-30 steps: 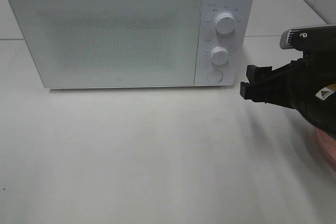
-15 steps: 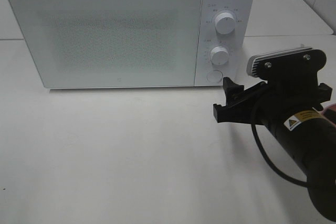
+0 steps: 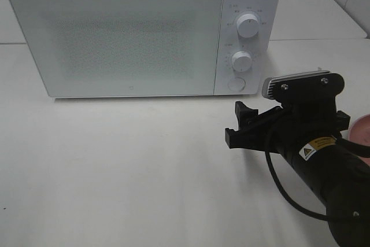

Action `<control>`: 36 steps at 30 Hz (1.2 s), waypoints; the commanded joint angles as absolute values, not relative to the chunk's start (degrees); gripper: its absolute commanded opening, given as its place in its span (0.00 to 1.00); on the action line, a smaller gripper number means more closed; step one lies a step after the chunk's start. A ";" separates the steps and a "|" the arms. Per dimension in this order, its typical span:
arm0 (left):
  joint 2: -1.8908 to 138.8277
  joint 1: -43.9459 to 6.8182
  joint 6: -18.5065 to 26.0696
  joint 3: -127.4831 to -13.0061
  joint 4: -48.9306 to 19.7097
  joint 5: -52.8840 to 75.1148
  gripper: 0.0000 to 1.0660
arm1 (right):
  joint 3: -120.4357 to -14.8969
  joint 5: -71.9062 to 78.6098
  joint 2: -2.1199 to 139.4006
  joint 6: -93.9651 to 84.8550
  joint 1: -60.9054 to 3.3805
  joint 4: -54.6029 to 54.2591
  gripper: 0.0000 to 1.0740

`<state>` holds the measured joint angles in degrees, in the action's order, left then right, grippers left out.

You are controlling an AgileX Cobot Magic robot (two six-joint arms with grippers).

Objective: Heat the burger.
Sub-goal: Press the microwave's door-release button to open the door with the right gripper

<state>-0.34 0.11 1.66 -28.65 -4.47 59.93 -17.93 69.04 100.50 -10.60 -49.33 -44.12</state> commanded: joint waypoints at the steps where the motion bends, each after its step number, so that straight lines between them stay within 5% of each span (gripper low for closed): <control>1: -1.43 0.23 1.49 -28.48 -4.70 59.42 0.92 | -17.93 74.54 100.44 -8.59 -49.50 -44.00 0.69; 27: -1.43 0.23 1.49 -28.48 -4.70 59.42 0.92 | -17.93 74.48 100.44 61.88 -49.50 -44.18 0.67; 36: -1.43 0.23 1.49 -28.48 -4.70 59.42 0.92 | -17.93 74.14 100.44 80.56 -49.50 -44.23 0.47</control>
<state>-0.34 0.11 1.66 -28.65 -4.47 59.93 -17.93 69.04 100.50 79.47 -49.33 -44.58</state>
